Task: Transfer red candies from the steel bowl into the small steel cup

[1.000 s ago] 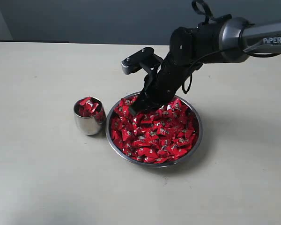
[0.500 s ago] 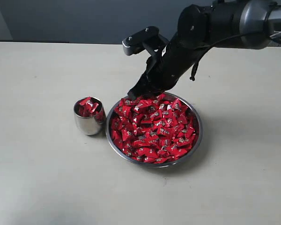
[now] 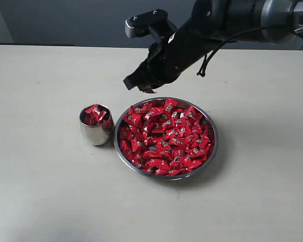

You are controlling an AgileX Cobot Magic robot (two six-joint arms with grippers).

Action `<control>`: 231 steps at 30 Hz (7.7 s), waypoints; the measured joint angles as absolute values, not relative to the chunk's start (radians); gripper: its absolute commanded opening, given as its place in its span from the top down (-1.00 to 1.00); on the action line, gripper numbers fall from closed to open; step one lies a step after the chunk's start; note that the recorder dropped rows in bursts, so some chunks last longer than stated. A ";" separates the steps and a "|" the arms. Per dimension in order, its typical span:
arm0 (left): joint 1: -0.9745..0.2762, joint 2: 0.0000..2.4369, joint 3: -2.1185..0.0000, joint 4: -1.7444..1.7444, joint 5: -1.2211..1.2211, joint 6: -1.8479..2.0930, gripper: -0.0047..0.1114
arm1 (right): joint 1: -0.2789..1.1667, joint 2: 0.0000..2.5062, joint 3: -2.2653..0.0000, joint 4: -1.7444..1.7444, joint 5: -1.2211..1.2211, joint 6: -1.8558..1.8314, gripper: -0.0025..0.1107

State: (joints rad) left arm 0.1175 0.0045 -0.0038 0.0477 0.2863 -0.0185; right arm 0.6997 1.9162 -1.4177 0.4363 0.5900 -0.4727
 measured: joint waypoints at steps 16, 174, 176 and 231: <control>0.118 0.004 -0.004 0.048 0.286 -0.018 0.91 | 0.805 2.074 -1.583 0.608 0.712 -0.586 0.97; 0.118 0.004 -0.004 0.048 0.286 -0.018 0.91 | 0.398 0.760 -0.469 1.649 0.169 -1.812 0.97; 0.118 0.004 -0.004 0.048 0.286 -0.018 0.91 | 0.398 0.762 -0.469 1.647 0.169 -1.810 0.97; 0.118 0.004 -0.004 0.048 0.286 -0.018 0.91 | 0.189 0.500 -0.469 1.609 0.048 -1.508 0.97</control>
State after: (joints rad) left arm 0.1175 0.0045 -0.0038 0.0477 0.2863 -0.0185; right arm 0.1892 0.4996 -0.4692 1.6090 0.0484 -1.5083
